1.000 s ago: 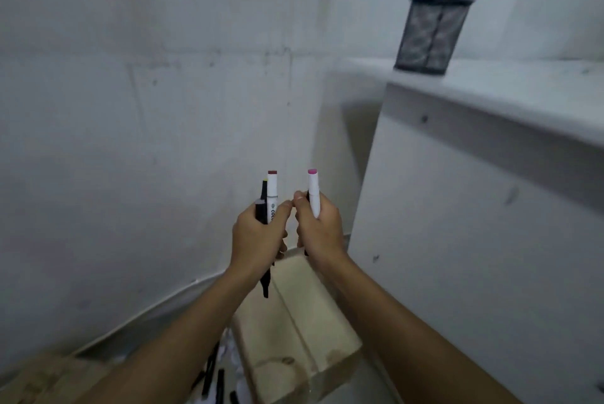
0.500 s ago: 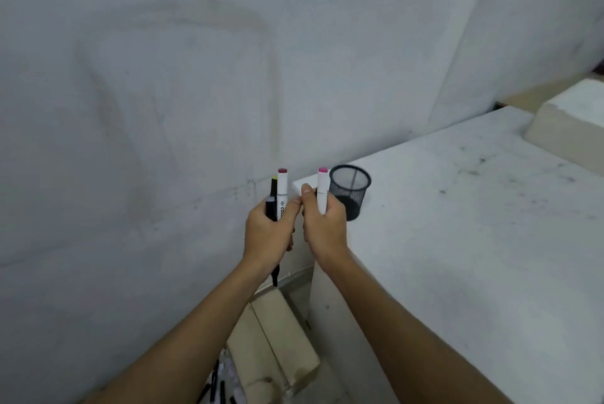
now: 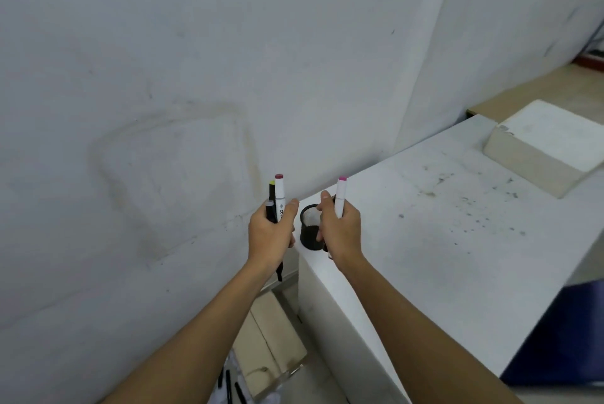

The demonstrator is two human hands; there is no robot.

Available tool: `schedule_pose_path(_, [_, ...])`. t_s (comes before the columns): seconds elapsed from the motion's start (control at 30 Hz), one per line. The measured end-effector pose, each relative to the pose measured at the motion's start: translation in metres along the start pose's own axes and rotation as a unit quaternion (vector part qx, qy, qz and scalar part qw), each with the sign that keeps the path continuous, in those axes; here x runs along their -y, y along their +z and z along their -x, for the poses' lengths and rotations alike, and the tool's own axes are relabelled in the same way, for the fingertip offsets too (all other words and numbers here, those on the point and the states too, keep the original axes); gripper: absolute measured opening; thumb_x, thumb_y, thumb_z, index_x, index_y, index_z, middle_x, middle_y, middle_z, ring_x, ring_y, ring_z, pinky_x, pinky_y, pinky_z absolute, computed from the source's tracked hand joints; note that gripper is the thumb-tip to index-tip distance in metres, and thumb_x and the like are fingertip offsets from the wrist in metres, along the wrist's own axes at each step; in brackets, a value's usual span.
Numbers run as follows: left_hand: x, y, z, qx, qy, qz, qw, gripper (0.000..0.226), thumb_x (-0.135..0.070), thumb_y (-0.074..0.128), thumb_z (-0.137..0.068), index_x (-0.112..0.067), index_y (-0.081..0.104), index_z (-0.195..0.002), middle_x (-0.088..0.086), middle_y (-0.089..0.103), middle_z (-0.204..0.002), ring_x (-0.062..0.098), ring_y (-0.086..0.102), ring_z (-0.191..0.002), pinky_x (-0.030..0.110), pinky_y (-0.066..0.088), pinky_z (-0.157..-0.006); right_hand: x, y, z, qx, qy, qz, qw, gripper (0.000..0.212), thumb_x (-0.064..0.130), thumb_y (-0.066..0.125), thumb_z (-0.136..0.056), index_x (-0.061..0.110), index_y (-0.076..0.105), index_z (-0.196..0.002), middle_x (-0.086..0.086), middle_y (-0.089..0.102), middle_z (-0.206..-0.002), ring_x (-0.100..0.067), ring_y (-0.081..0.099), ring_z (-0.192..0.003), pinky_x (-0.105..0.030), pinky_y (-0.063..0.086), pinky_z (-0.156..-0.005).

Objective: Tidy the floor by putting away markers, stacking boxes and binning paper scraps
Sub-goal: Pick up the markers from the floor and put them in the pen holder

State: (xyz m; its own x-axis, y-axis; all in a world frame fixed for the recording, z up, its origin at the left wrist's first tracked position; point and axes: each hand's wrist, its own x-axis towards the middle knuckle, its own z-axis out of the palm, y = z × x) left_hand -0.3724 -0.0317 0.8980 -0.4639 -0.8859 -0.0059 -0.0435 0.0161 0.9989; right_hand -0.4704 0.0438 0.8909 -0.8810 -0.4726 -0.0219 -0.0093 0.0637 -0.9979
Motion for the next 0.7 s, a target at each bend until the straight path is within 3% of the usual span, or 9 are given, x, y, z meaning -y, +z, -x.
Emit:
schedule_pose_path(0.2, [0.002,0.039,-0.024,-0.024,-0.005,-0.004,1.000,0.029,-0.036,0.066,-0.090,-0.015,0.052,-0.076,0.004,0.053,-0.057,0.015,0.051,-0.046,0.022,0.046,-0.044,-0.007,-0.012,-0.043,0.008,0.003,-0.005,1.000,0.035,0.044,0.054,-0.097,0.020,0.064,-0.074,-0.007,0.059,-0.059,-0.020,0.059,-0.051,-0.024,0.047,-0.045])
schedule_pose_path(0.33, [0.013,0.056,-0.039,-0.041,-0.014,-0.019,0.999,0.026,-0.037,0.065,-0.091,-0.017,0.054,-0.078,0.011,0.057,-0.067,0.017,0.054,-0.057,0.021,0.046,-0.048,-0.027,-0.013,-0.071,0.016,0.020,-0.013,1.000,0.038,0.047,0.050,-0.098,0.018,0.061,-0.074,-0.004,0.065,-0.056,-0.021,0.066,-0.056,-0.031,0.051,-0.058])
schedule_pose_path(0.4, [0.020,0.061,-0.048,-0.049,-0.021,-0.021,0.998,0.027,-0.039,0.065,-0.091,-0.015,0.055,-0.081,0.014,0.059,-0.073,0.018,0.055,-0.063,0.025,0.047,-0.054,-0.039,-0.010,-0.083,0.011,0.034,-0.010,0.999,0.041,0.050,0.047,-0.099,0.017,0.062,-0.079,-0.002,0.071,-0.062,-0.015,0.070,-0.062,-0.031,0.054,-0.066])
schedule_pose_path(0.53, [0.034,0.067,-0.070,-0.070,-0.031,0.005,0.997,0.039,-0.040,0.067,-0.090,-0.003,0.056,-0.089,0.010,0.057,-0.065,0.012,0.053,-0.053,0.018,0.045,-0.049,-0.060,0.004,-0.107,0.005,0.050,-0.004,0.999,0.041,0.054,0.044,-0.099,0.023,0.064,-0.079,0.003,0.075,-0.071,-0.014,0.073,-0.076,-0.036,0.055,-0.082])
schedule_pose_path(0.7, [0.047,0.076,-0.099,-0.111,-0.042,0.038,0.992,0.022,-0.037,0.065,-0.091,-0.015,0.060,-0.092,-0.005,0.056,-0.055,0.007,0.055,-0.047,0.017,0.046,-0.044,-0.074,0.024,-0.126,-0.020,0.054,0.008,0.998,0.036,0.055,0.041,-0.099,0.040,0.065,-0.076,0.014,0.076,-0.083,-0.001,0.068,-0.082,-0.022,0.047,-0.076])
